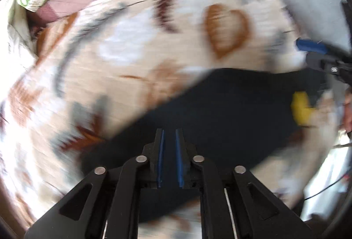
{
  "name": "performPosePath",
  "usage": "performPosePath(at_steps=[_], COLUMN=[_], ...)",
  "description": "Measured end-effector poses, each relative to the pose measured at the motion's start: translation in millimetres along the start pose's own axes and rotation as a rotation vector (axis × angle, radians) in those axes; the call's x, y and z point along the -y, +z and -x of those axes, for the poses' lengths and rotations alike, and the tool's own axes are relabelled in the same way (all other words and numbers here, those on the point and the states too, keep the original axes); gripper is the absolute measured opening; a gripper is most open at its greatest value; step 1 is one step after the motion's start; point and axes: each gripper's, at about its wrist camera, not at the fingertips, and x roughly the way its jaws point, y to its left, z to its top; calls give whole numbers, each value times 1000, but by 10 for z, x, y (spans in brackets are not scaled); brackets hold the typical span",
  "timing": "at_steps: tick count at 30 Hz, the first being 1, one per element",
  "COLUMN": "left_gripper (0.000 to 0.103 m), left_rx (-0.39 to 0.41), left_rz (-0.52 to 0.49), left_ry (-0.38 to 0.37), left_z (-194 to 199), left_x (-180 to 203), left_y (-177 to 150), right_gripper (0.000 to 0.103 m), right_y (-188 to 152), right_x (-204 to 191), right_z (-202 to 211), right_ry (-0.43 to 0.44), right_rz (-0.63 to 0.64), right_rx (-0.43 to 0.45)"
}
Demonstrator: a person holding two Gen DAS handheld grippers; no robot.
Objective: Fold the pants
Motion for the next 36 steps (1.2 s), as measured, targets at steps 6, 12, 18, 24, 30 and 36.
performPosePath(at_steps=[6,12,18,24,30,36], left_gripper=[55,55,55,55,55,55], left_rx=[-24,-83,-129,-95,-96,-90], left_rz=[133,238,390,507,585,664], left_ry=[-387,-488,-519,-533,-561,-588], left_z=[-73,-421,-570,-623,-767,-858], left_x=[1198,1968,2004,1932,2018,2137], left_y=[-101,-95,-140,-130,-140,-167], right_gripper=[70,79,79,79,79,14], right_y=[-632,-1457,-1768,-1792,-1586,-1479], right_x=[519,1335,1880,2034,1999,2021], right_z=[1100,1784,1581,1273,1099,938], right_ry=[-104,-174,-144,-70,31,85], right_rz=[-248,-532,-655,-695,-594,-572], right_rx=[78,156,192,212,116,6])
